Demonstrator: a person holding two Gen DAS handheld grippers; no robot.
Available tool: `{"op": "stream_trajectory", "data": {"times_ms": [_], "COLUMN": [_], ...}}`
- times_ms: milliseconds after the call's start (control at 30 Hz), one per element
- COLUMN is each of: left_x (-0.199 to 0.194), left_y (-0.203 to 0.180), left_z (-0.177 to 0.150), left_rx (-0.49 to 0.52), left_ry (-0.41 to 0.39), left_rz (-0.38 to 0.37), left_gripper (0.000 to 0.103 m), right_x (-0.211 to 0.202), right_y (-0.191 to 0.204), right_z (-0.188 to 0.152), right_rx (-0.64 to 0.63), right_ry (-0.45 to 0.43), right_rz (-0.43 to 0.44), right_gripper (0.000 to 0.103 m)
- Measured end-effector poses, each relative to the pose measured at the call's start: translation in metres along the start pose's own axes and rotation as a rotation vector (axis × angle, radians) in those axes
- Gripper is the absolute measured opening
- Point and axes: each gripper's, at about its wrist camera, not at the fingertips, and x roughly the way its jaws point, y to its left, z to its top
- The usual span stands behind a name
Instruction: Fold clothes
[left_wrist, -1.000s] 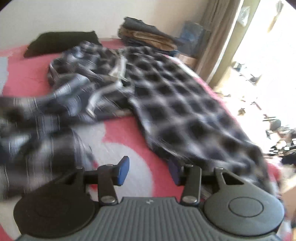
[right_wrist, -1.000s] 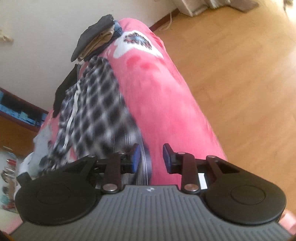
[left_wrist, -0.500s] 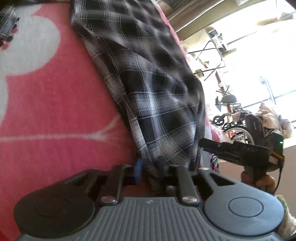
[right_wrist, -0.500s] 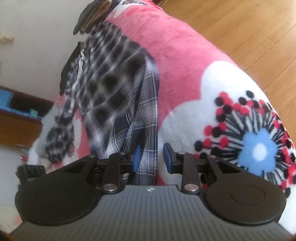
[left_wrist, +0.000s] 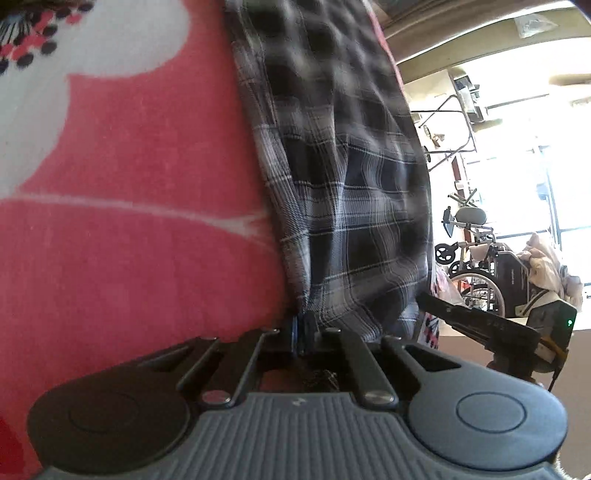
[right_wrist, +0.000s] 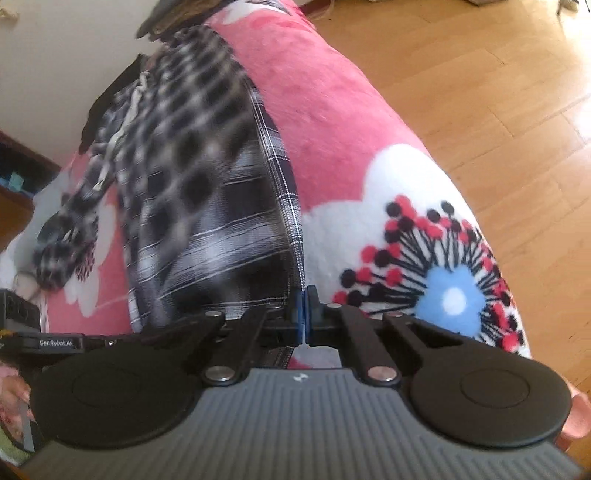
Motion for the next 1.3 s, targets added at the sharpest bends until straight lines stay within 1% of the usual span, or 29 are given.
{"op": "stream_trajectory", "data": {"times_ms": [100,267,333,367,400,433,467,500,533,567,633,700,767,800,833,867,900,933,967,1000,1033,1067,1133,1167,1200,1233,1267,1300], "left_x": [-0.005,-0.014,-0.014,-0.016,-0.017,-0.022,-0.027,-0.033,-0.038,-0.044,-0.057,-0.061,-0.054,-0.049,-0.043,-0.038,-0.03,-0.023,-0.016,-0.011,-0.007,-0.006,-0.008,-0.009,-0.01,-0.01,-0.01,-0.01], "left_y": [-0.002,-0.01,-0.009,-0.007,-0.007,-0.009,-0.011,-0.013,-0.015,-0.019,-0.029,-0.037,-0.055,-0.064,-0.073,-0.082,-0.086,-0.089,-0.093,-0.092,-0.089,-0.085,-0.078,-0.076,-0.073,-0.071,-0.07,-0.067], "left_z": [-0.001,0.002,0.005,0.005,0.006,0.002,-0.001,-0.004,-0.008,-0.015,-0.029,-0.048,-0.072,-0.086,-0.099,-0.112,-0.12,-0.128,-0.136,-0.139,-0.14,-0.139,-0.137,-0.135,-0.132,-0.13,-0.129,-0.128], "left_rx": [0.037,0.1,0.102,0.102,0.098,0.105,0.111,0.118,0.126,0.151,0.2,0.241,0.338,0.409,0.48,0.548,0.576,0.605,0.631,0.623,0.594,0.56,0.497,0.468,0.439,0.416,0.393,0.384], "left_ry": [-0.023,-0.069,-0.068,-0.062,-0.062,-0.079,-0.095,-0.112,-0.129,-0.148,-0.182,-0.135,-0.063,-0.044,-0.024,-0.006,0.003,0.012,0.021,0.033,0.041,0.045,0.042,0.038,0.034,0.031,0.028,0.023], "left_rz": [0.019,0.067,0.079,0.078,0.082,0.091,0.1,0.109,0.117,0.122,0.13,0.098,0.076,0.084,0.092,0.101,0.119,0.136,0.152,0.158,0.158,0.155,0.147,0.141,0.135,0.129,0.124,0.125], "left_gripper": [0.004,0.004,0.004,0.006,0.009,0.013,0.025,0.033,0.047,0.053,0.053,0.053,0.054,0.054,0.054,0.054,0.053,0.049,0.041,0.035,0.023,0.016,0.014,0.014,0.014,0.014,0.014,0.011], "right_x": [0.0,-0.005,-0.001,0.001,0.004,0.005,0.003,-0.001,-0.006,-0.014,-0.029,-0.045,-0.057,-0.059,-0.057,-0.055,-0.053,-0.051,-0.048,-0.046,-0.044,-0.042,-0.038,-0.035,-0.033,-0.031,-0.029,-0.029], "right_y": [-0.002,0.002,0.004,0.005,0.007,0.009,0.011,0.013,0.013,0.01,0.005,0.0,-0.002,-0.002,-0.003,-0.004,-0.005,-0.005,-0.006,-0.007,-0.008,-0.008,-0.01,-0.011,-0.011,-0.012,-0.013,-0.013], "right_z": [-0.002,-0.002,-0.002,-0.002,-0.003,-0.003,-0.004,-0.004,-0.005,-0.006,-0.009,-0.016,-0.027,-0.032,-0.038,-0.044,-0.049,-0.055,-0.061,-0.066,-0.072,-0.078,-0.089,-0.095,-0.1,-0.106,-0.112,-0.114], "right_rx": [-0.003,-0.075,-0.109,-0.128,-0.148,-0.17,-0.189,-0.197,-0.193,-0.172,-0.128,-0.088,-0.065,-0.056,-0.041,-0.025,-0.009,0.007,0.022,0.038,0.054,0.07,0.101,0.117,0.133,0.148,0.164,0.167], "right_ry": [-0.012,-0.033,-0.031,-0.03,-0.029,-0.03,-0.037,-0.049,-0.066,-0.088,-0.129,-0.14,-0.113,-0.095,-0.087,-0.079,-0.07,-0.062,-0.053,-0.045,-0.037,-0.028,-0.011,-0.003,0.006,0.014,0.023,0.024], "right_rz": [-0.01,-0.07,-0.087,-0.096,-0.105,-0.114,-0.119,-0.117,-0.109,-0.093,-0.062,-0.021,0.021,0.038,0.048,0.059,0.069,0.079,0.089,0.1,0.11,0.12,0.141,0.151,0.161,0.171,0.181,0.182], "right_gripper": [0.0,0.0,0.0,0.0,0.0,0.0,0.0,0.002,0.002,0.002,0.004,0.007,0.014,0.022,0.029,0.032,0.037,0.042,0.043,0.043,0.043,0.043,0.042,0.041,0.034,0.017,0.009,0.004]}}
